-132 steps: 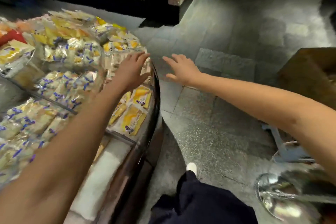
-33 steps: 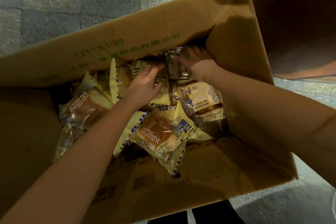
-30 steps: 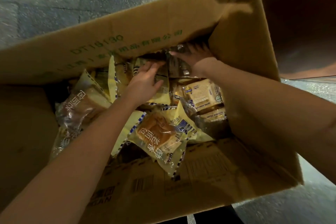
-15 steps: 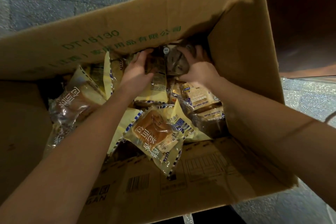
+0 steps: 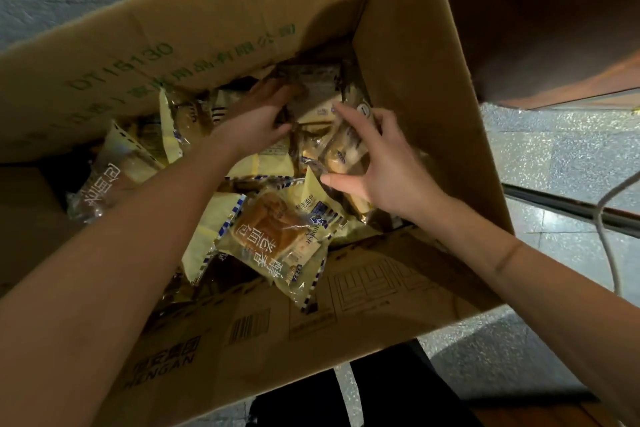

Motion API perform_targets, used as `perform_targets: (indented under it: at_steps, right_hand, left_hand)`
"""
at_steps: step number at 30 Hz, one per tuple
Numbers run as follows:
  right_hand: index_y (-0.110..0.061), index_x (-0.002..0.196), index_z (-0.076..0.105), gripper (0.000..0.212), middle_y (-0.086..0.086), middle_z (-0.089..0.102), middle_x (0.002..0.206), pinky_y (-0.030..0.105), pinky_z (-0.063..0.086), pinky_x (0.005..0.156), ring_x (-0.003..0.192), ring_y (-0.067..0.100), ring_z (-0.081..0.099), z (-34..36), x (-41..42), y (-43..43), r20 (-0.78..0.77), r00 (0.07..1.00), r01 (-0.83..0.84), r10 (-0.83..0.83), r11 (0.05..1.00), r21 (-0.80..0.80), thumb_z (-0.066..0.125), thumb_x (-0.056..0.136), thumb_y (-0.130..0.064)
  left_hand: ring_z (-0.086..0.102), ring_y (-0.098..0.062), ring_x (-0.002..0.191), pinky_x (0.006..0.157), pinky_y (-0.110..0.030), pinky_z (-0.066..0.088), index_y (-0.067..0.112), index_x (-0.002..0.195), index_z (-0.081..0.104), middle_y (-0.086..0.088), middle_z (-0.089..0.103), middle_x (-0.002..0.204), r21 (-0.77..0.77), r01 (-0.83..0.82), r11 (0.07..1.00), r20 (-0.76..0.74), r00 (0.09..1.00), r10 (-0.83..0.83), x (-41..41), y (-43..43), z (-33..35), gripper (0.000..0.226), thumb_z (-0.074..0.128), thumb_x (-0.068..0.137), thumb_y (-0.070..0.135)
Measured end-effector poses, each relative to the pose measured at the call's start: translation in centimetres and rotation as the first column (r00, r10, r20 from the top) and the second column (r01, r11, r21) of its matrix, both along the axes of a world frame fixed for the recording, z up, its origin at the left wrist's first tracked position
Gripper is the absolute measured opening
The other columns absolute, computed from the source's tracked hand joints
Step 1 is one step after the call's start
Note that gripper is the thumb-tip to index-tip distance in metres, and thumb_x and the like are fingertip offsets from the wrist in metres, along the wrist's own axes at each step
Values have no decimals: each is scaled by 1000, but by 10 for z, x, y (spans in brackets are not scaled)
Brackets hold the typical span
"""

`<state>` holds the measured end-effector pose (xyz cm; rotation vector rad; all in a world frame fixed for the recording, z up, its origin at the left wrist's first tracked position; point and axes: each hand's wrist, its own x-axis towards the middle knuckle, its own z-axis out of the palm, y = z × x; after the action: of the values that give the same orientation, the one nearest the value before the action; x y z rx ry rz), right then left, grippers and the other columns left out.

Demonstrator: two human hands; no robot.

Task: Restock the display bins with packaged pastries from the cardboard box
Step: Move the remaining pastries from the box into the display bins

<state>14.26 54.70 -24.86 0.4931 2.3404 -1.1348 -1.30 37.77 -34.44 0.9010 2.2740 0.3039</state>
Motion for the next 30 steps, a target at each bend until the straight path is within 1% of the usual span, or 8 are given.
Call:
perform_targets:
  at_steps: [4, 7, 9, 12, 16, 20, 26, 30]
  right_hand:
    - [-56, 141, 27, 87, -6, 24, 143, 34, 36, 110, 133, 17, 35, 11, 20, 9, 49, 986, 167, -161, 974, -150, 79, 73, -49]
    - [-49, 142, 32, 83, -8, 29, 137, 9, 32, 93, 124, 9, 36, 11, 29, 14, 69, 967, 254, -245, 936, -243, 80, 74, -44]
    - [-47, 140, 34, 81, -9, 30, 136, 10, 31, 92, 123, 8, 36, 11, 37, 15, 72, 966, 259, -249, 932, -255, 80, 73, -46]
    - [-48, 139, 34, 81, -11, 29, 135, 19, 32, 99, 124, 9, 35, 9, 45, 16, 72, 968, 250, -239, 937, -244, 80, 72, -47]
    - [-50, 143, 27, 85, -7, 25, 143, 29, 31, 105, 132, 17, 33, 0, 44, 13, 93, 973, 227, -212, 951, -210, 78, 74, -49]
    - [-52, 145, 23, 87, -2, 22, 147, 48, 34, 113, 138, 24, 30, -6, 45, 7, 96, 982, 177, -163, 971, -161, 76, 76, -51]
    - [-54, 142, 24, 87, -2, 24, 139, 40, 40, 107, 125, 21, 40, -6, 45, 9, 77, 983, 179, -168, 969, -171, 80, 75, -44]
    - [-46, 139, 35, 83, -9, 13, 142, 32, 39, 105, 116, 12, 38, -2, 45, 6, 57, 985, 174, -165, 960, -221, 83, 73, -35]
  left_hand:
    - [18, -31, 145, 106, -50, 39, 37, 153, 21, -5, 20, 159, -57, 178, 982, -24, 983, -179, -6, 23, -12, 75, 63, 91, 44]
    - [10, -33, 148, 114, -51, 29, 44, 153, 12, -1, 10, 162, -119, 241, 963, -9, 970, -244, -11, 39, -26, 84, 66, 88, 47]
    - [8, -34, 148, 117, -52, 22, 45, 153, 11, -2, 8, 163, -130, 229, 965, 5, 973, -230, -14, 50, -33, 88, 69, 87, 43]
    - [6, -37, 148, 118, -52, 17, 44, 153, 12, -6, 8, 163, -142, 228, 963, -42, 971, -236, -19, 58, -42, 87, 69, 88, 39]
    - [9, -42, 146, 115, -56, 19, 44, 152, 14, -15, 9, 160, -219, 257, 941, -103, 953, -284, -14, 62, -42, 96, 76, 79, 46]
    - [13, -39, 144, 113, -56, 20, 45, 152, 10, -18, 11, 157, -247, 198, 948, -135, 962, -236, -7, 59, -42, 103, 78, 75, 50]
    - [22, -42, 138, 113, -53, 22, 37, 152, 13, -22, 18, 152, -230, 171, 958, -252, 940, -229, 2, 62, -45, 98, 75, 77, 48]
    - [28, -38, 134, 112, -51, 20, 40, 152, 8, -23, 28, 145, -246, 229, 942, -344, 888, -306, 5, 58, -36, 92, 67, 82, 54]
